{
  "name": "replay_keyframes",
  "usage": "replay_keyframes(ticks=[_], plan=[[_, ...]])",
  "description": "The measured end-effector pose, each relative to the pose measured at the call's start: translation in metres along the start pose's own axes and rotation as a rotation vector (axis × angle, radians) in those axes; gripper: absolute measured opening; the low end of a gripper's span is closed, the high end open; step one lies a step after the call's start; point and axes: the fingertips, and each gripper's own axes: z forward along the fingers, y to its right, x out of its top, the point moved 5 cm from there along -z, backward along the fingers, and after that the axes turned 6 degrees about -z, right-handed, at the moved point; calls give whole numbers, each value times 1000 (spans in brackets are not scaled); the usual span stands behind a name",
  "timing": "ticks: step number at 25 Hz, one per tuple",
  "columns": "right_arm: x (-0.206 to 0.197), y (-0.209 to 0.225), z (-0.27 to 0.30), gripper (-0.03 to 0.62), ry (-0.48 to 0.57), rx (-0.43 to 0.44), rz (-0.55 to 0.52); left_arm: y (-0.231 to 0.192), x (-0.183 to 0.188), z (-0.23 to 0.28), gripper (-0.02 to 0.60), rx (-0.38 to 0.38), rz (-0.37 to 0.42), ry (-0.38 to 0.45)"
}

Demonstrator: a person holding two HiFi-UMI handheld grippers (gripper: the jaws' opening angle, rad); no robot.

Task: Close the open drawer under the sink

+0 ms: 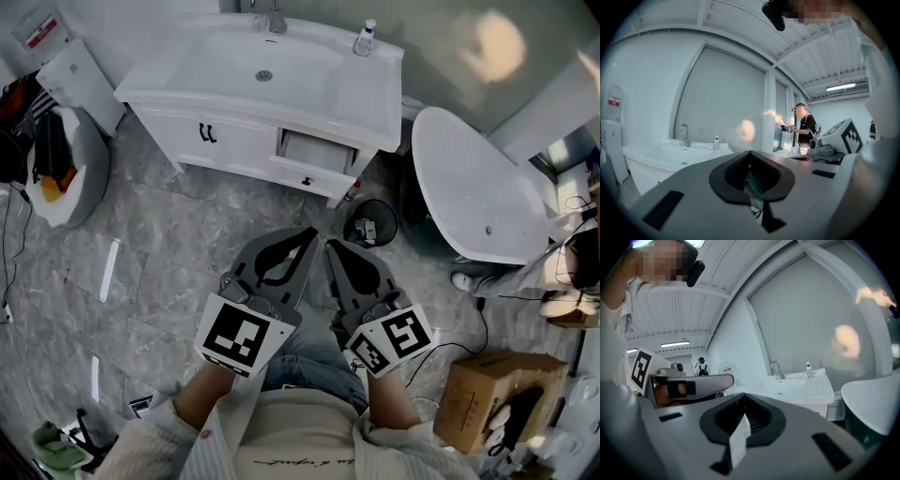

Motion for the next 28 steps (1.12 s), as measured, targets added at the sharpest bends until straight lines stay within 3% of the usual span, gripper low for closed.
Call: replay_keyframes(ticks=[16, 28], plan=[[24, 68, 124, 11, -31, 39, 23, -109, 36, 81, 15, 43, -5, -8], [47, 125, 189, 11, -35, 22, 22, -163, 63, 150, 15, 18, 11, -12]])
